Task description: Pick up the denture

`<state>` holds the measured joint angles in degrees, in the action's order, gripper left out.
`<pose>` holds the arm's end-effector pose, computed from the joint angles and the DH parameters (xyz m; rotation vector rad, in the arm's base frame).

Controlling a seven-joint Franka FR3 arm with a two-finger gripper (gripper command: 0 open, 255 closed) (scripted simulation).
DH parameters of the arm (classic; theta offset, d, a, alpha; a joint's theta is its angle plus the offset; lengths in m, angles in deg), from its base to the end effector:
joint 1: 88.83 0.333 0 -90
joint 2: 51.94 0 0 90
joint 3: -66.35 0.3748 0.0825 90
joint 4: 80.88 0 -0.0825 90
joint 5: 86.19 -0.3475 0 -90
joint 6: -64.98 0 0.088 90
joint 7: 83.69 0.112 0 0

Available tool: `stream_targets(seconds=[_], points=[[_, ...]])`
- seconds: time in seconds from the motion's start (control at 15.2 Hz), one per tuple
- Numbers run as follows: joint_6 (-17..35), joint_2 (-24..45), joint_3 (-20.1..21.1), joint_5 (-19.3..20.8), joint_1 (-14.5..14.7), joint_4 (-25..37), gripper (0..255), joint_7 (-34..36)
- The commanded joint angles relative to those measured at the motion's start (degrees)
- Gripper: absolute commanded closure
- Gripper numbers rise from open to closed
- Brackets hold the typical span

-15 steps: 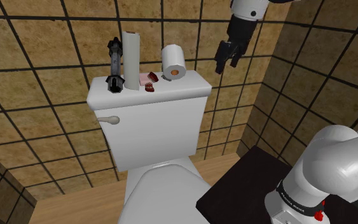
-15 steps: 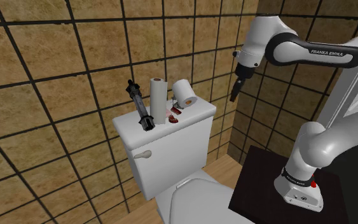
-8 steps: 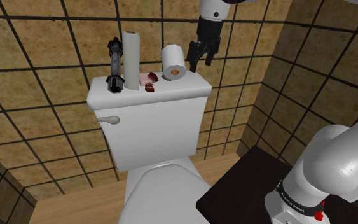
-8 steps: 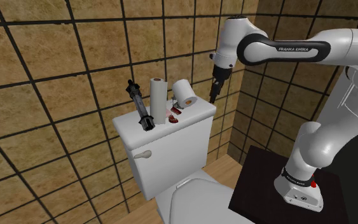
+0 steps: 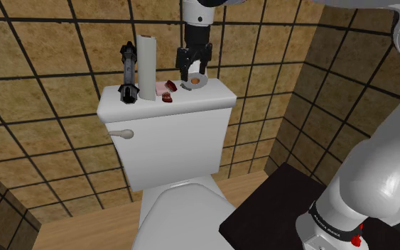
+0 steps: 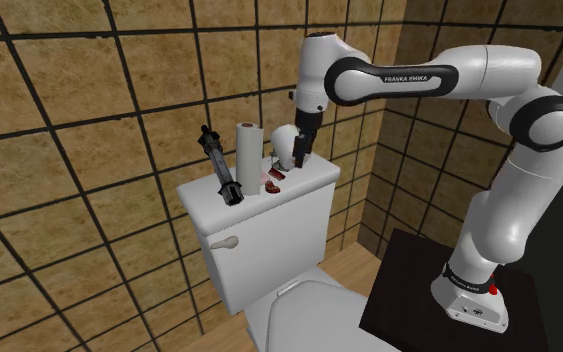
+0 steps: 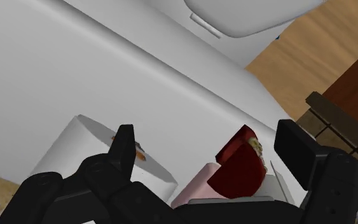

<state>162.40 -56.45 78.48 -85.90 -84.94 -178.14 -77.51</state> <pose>0.4805 0.1429 0.6735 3.1215 0.2695 0.1292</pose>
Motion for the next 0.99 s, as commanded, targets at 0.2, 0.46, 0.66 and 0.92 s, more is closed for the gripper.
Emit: stream_targets(seconds=[0.2,0.46,0.66,0.92], points=[[-3.1,13.36,1.8,2.42,1.87,14.51,0,1.14],[-3.14,17.78,2.23,3.33,2.78,18.3,0,1.5],[-0.59,17.24,2.24,3.21,2.56,15.22,0,1.48],[1.53,16.9,2.17,3.13,2.48,12.76,0,1.46]])
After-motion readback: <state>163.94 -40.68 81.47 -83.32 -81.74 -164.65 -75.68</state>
